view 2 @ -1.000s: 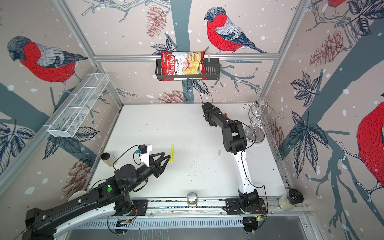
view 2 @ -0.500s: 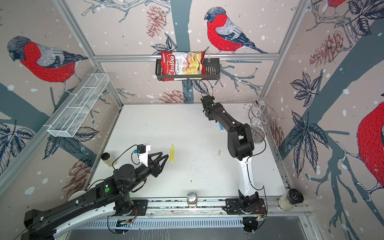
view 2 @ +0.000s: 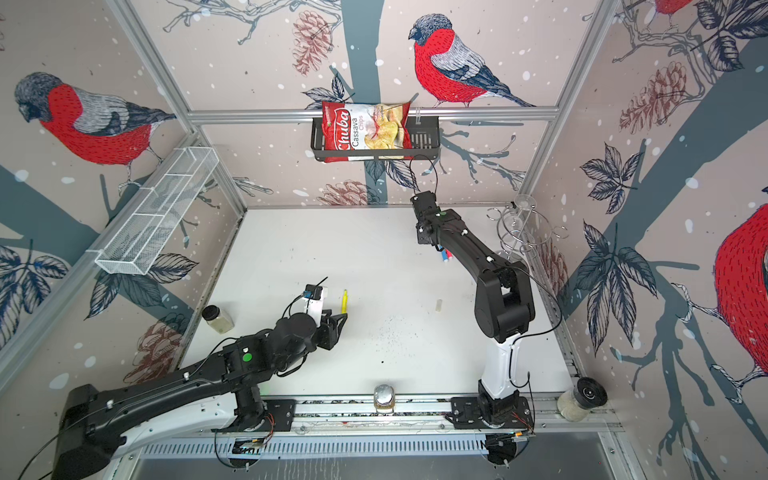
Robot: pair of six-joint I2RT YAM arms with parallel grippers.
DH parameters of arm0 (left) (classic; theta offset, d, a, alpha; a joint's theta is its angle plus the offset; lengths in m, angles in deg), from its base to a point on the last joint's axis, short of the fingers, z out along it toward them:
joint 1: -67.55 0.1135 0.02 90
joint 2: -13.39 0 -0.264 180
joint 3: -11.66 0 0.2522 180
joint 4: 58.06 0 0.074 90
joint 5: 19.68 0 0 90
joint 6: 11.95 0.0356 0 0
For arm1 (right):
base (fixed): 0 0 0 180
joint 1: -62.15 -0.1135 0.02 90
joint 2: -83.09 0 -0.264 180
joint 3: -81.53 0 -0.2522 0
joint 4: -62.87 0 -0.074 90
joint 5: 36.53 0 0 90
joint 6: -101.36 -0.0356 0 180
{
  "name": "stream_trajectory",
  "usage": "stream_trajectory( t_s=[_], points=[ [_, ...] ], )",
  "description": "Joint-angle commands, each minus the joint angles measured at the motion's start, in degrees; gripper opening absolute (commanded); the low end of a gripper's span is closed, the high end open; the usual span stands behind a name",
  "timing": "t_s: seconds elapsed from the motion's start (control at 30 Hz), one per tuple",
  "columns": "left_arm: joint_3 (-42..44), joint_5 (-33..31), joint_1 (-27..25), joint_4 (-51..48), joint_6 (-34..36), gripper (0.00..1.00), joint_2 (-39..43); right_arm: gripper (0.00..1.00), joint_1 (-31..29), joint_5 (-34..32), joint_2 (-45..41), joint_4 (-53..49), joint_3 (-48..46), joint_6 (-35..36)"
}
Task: Insert the pens into the pen caps
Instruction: 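Open the right gripper to release the highlighter and lift away, then lower the left gripper onto the yellow highlighter and close on it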
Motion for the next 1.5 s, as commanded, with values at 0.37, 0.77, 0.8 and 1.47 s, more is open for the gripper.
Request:
stream_trajectory(
  t_s=[0.37,0.77,0.8,1.47],
  points=[
    [-2.05,6.14,6.71,-1.14,-2.12,0.52,-13.98,0.39,-0.41,7.3,-6.62,5.61,-8.47,-3.83],
    [-8.13,2.83,7.58,-2.97,-2.11,0.48,-30.87,0.38,-0.68,12.93,-10.93,8.86,-14.33,-5.68],
    [-8.39,3.07,7.73,-2.54,-1.95,0.47,-31.93,0.38,-0.7,13.12,-11.09,9.06,-14.78,-5.66],
    [-9.42,8.36,12.43,2.21,0.26,0.38,-40.64,0.37,-0.87,13.64,-12.99,12.08,-21.03,-6.37]
  ],
)
